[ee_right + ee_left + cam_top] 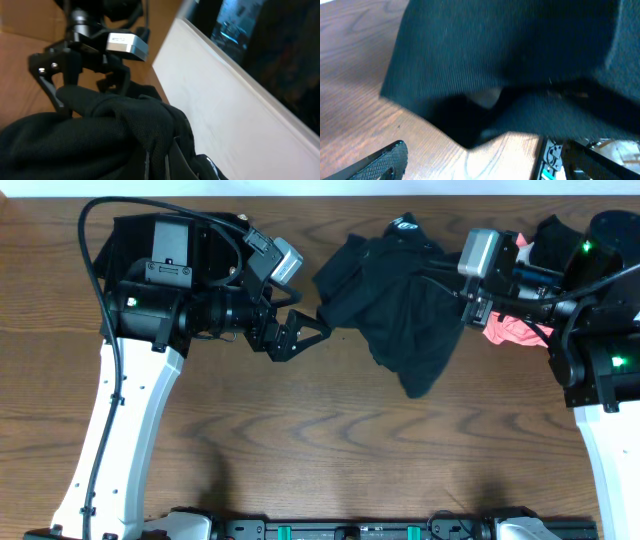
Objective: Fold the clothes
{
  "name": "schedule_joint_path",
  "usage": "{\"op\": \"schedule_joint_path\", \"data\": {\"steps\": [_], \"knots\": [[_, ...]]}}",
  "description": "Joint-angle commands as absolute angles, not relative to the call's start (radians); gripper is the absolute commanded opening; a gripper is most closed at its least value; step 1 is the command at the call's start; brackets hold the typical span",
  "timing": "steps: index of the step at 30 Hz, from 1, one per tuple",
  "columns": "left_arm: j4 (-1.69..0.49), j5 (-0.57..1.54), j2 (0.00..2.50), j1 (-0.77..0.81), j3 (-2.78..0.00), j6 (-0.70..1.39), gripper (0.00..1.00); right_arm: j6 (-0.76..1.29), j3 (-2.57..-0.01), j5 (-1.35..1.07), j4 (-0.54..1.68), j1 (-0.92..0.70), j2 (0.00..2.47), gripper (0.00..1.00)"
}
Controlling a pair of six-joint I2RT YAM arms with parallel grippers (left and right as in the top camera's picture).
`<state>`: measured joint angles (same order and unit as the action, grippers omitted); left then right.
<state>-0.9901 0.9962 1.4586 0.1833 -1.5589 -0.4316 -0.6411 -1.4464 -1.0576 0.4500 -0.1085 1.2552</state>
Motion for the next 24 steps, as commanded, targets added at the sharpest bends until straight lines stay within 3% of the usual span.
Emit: {"op": "schedule_joint_path", "data": {"steps": [1, 14, 21, 24], "knots": [[-0.999, 1.040, 1.455, 0.180, -1.558, -0.509, 0.98, -0.682, -1.459, -1.175, 0.437, -0.096, 1.262, 0.01], [-1.032, 1.224, 1.457, 0.191, -1.558, -0.636, 0.98, -0.670, -1.459, -1.215, 0.437, -0.070, 1.303, 0.01], [-1.031, 1.225, 1.471, 0.292, -1.558, -0.712, 1.00, -0.667, -1.459, -1.236, 0.426, -0.070, 1.304, 0.01], [-1.008, 1.176, 1.491, 0.337, -1.558, -0.726, 0.88, -0.667, -1.459, -1.255, 0.423, -0.070, 1.304, 0.01]]}}
